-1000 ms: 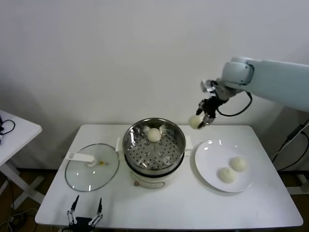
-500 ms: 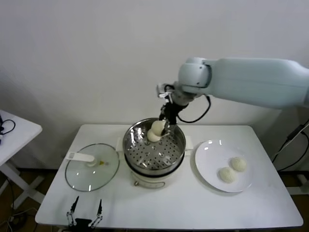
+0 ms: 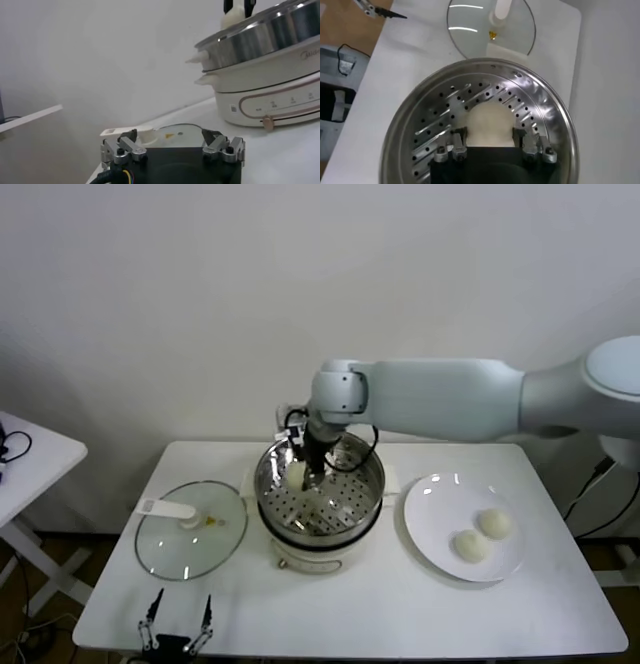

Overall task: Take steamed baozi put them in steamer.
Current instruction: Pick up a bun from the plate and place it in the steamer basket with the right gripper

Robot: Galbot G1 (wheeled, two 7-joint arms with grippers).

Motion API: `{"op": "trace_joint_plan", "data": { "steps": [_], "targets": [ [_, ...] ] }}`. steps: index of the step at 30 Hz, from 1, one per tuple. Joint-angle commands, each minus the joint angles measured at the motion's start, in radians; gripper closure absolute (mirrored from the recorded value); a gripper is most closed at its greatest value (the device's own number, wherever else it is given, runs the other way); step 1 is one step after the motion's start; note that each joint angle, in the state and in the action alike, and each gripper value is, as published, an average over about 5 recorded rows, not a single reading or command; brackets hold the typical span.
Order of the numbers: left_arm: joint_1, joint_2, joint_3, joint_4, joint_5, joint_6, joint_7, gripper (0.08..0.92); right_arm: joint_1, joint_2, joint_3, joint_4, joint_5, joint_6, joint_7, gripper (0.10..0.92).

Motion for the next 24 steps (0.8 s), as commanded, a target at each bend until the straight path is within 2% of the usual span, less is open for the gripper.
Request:
{"op": "trace_joint_plan", "data": {
  "steps": [1,13,16,21,24],
  "targets": [
    [-0.002,-0.005,-0.002,0.004,0.002,-0.001,0.000,0.177,-0.112,0.044,0.024,-0.061,-0.085,-0.017,0.034,0.402],
    [-0.009,-0.006,-0.005,0.010,0.002,-0.002,-0.001,0.177,-0.141,0.069,0.042,-0.121,-0.104,0.002,0.039,0.394],
    [-0.009,-0.007,-0.005,0.009,0.003,-0.001,-0.001,0.177,-0.146,0.063,0.054,-0.118,-0.091,0.013,0.040,0.354],
    [-0.009,-0.008,-0.006,0.007,0.007,-0.001,-0.001,0.177,-0.110,0.029,0.075,-0.085,-0.035,0.029,0.017,0.232],
    [-0.007,-0.009,-0.007,0.007,0.010,-0.001,-0.002,0.177,-0.027,-0.019,0.050,-0.052,0.006,0.054,-0.022,0.207]
  ]
}}
